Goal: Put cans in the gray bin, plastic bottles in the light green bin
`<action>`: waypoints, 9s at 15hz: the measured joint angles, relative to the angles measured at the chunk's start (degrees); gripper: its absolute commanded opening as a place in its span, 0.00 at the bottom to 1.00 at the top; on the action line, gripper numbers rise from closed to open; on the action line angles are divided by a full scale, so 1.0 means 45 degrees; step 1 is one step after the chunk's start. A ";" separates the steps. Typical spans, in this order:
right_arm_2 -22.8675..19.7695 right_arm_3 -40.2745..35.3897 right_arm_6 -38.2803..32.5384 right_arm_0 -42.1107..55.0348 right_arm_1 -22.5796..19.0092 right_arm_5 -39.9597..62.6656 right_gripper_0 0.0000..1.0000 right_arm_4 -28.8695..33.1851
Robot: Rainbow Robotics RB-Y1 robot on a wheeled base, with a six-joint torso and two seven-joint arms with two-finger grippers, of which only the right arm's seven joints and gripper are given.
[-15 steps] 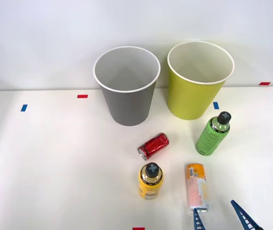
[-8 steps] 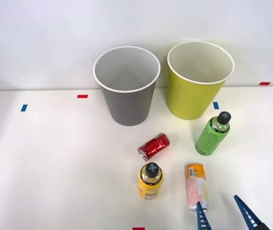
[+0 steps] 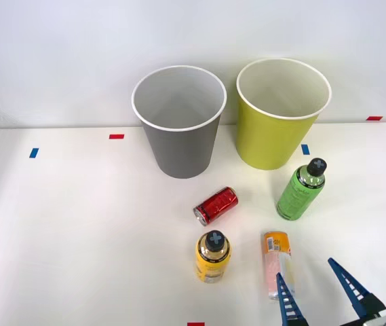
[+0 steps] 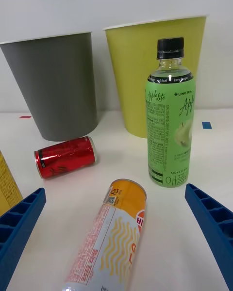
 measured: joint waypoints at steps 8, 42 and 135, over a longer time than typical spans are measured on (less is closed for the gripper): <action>-0.0698 -0.4470 -0.0608 0.0155 -0.0406 0.7517 1.00 -0.0886; 0.1046 -0.5898 -0.7888 -0.8212 -0.0667 2.4270 1.00 0.0320; -0.0866 -0.6165 -0.8561 -0.6811 -0.0640 0.5952 0.00 -0.0355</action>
